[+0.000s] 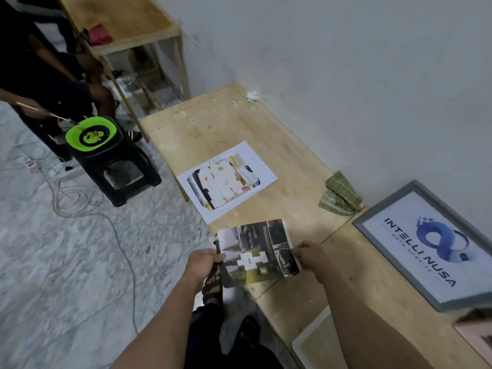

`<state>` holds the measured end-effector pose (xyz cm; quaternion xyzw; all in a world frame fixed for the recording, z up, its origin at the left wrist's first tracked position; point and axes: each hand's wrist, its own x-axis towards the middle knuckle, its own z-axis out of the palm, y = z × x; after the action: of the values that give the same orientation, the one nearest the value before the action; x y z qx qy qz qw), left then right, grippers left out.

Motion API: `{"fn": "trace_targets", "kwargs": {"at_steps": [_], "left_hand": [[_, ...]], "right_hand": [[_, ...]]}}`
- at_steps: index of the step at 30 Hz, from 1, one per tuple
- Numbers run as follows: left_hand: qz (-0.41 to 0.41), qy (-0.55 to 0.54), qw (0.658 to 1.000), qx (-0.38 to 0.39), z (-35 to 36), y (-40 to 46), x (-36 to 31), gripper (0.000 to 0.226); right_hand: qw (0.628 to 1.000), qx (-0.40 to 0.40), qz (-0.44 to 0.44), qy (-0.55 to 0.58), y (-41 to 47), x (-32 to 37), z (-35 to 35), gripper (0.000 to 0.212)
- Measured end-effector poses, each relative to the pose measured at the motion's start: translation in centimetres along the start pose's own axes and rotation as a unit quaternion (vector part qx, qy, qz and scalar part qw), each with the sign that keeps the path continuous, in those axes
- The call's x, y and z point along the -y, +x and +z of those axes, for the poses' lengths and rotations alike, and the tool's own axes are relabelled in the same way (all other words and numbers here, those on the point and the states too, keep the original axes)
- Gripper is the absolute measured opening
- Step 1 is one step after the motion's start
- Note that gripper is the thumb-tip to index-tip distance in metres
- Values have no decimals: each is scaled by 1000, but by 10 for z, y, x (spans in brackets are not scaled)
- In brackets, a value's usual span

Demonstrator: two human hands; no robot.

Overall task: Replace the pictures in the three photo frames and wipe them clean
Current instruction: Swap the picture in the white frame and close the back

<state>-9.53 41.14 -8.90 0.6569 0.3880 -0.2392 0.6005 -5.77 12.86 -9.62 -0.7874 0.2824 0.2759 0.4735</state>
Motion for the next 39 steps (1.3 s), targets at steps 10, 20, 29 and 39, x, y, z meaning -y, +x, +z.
{"fn": "trace_targets", "kwargs": {"at_steps": [10, 20, 29, 39], "left_hand": [[65, 141, 981, 119, 120, -45, -9, 16], [143, 386, 877, 247, 226, -85, 79, 19], [227, 465, 841, 158, 221, -100, 93, 24], [379, 554, 730, 128, 230, -102, 95, 19]], "right_hand": [[964, -77, 95, 238, -103, -128, -85, 17], [849, -183, 246, 430, -210, -286, -64, 30], [849, -189, 245, 429, -210, -289, -53, 24], [928, -290, 182, 145, -199, -276, -61, 18]]}}
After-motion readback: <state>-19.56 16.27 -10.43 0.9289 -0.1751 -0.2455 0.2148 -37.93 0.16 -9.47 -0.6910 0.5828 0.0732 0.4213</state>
